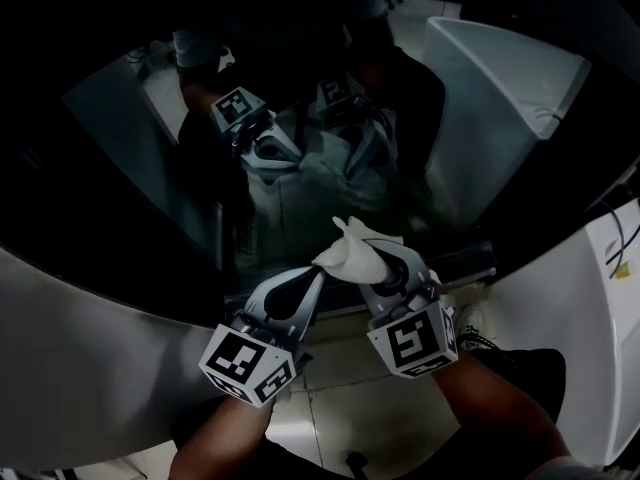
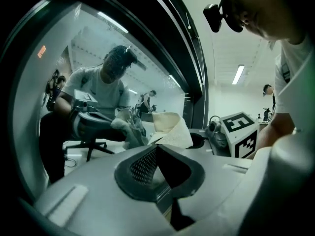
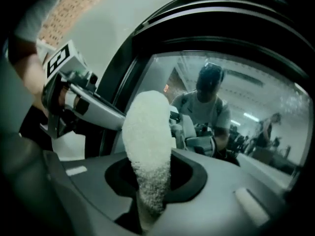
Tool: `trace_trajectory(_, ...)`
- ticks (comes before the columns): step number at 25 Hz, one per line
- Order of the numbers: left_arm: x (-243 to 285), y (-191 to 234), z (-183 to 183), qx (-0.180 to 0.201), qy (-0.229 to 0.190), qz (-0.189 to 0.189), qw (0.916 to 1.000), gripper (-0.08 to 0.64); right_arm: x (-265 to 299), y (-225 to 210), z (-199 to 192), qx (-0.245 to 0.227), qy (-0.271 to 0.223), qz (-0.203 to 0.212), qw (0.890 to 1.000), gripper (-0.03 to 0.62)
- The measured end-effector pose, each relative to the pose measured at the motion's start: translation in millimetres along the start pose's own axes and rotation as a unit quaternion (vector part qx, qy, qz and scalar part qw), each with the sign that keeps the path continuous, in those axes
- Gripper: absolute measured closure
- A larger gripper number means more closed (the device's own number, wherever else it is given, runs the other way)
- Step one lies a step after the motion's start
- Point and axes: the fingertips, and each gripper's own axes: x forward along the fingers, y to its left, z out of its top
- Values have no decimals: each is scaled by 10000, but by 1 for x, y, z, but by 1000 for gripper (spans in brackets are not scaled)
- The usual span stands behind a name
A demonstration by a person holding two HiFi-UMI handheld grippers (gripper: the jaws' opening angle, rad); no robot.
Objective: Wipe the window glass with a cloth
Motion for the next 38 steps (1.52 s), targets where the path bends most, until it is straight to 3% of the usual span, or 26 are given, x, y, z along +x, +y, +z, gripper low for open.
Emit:
trace_trajectory(2,-2,-2,2,-46,-85,33,9999,545,-1,-2,-2,944,-418,384,9939,506)
trace_trajectory(4,-3,2,4,-97,-126,138,9998,545,-2,-6,0,1861,-790,753,9764,506)
trace_trajectory(6,-1,5,5,-168,-150,223,9995,545,-5,-11,9,2288,-1110,968,9623,508)
trace_trajectory(9,3,7,4,-210,-64,253,9994,545,-2,-14,19,2151,-1268,1044,9627,508)
trace_trajectory(16,5,8,1,-92,243,105,9996,545,19,-12,26,1728,-1030,1036,9741,508)
trace_trajectory(28,21,33,3,-149,441,-72,9989,545,53,-27,30,1733,-767,820,9784,508)
trace_trajectory(38,23,23,14,-100,546,-164,9983,545,48,-30,48,1713,-800,832,9784,508)
